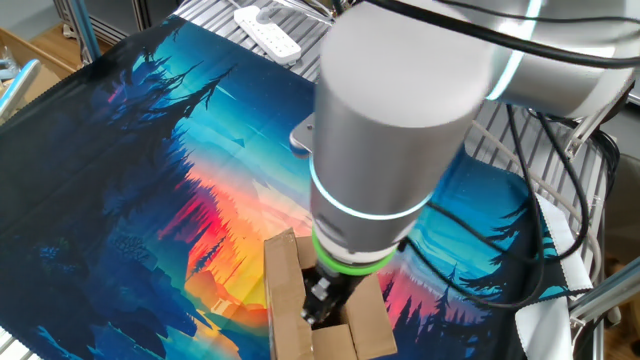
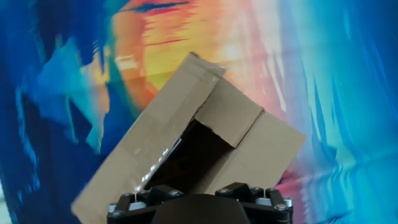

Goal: Cover the box

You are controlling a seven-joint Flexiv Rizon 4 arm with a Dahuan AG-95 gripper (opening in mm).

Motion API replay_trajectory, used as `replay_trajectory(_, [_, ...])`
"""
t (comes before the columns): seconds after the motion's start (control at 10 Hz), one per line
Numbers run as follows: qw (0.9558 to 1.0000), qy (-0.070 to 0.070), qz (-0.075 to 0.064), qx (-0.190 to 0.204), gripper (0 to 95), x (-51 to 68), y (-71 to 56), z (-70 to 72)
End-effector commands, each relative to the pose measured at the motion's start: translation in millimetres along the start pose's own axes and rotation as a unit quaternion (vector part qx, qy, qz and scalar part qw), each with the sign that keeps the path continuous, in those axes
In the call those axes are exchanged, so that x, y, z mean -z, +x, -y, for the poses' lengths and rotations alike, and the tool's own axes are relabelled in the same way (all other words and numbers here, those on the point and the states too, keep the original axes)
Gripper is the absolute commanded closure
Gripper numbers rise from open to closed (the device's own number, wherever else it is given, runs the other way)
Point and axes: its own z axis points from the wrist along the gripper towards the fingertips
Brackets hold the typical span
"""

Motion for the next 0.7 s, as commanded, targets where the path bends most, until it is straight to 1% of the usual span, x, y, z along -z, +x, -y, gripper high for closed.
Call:
replay_trajectory(0.1, [0.9978,0.008,-0.022,-0.062,19.0,-20.9,6.9,2.4])
replay_trajectory(0.2, [0.9967,0.019,-0.034,-0.071,19.0,-23.0,10.1,4.8])
replay_trajectory(0.3, [0.9966,0.022,-0.033,-0.072,19.0,-23.9,12.3,6.4])
replay_trajectory(0.4, [0.9968,0.027,-0.031,-0.068,19.0,-22.8,13.2,7.5])
replay_trajectory(0.5, [0.9966,0.032,-0.033,-0.069,19.0,-20.0,13.8,8.4])
replay_trajectory(0.6, [0.9962,0.042,-0.034,-0.069,19.0,-14.3,14.5,10.7])
replay_trajectory(0.7, [0.9957,0.046,-0.037,-0.072,19.0,-8.3,15.3,13.2])
